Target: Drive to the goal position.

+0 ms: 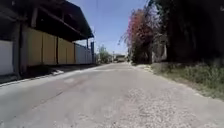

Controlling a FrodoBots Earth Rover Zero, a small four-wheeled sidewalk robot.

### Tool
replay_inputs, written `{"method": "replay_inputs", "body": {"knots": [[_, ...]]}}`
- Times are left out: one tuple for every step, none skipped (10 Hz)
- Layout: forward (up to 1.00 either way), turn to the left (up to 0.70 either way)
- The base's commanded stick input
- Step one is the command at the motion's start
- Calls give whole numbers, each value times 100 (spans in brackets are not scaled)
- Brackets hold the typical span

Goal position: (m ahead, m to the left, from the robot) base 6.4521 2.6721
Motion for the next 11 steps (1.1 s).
{"method": "replay_inputs", "body": {"knots": [[100,-35],[100,-20],[100,2],[100,2],[100,2],[100,2],[100,2],[100,2],[100,2],[100,2],[100,2]]}}
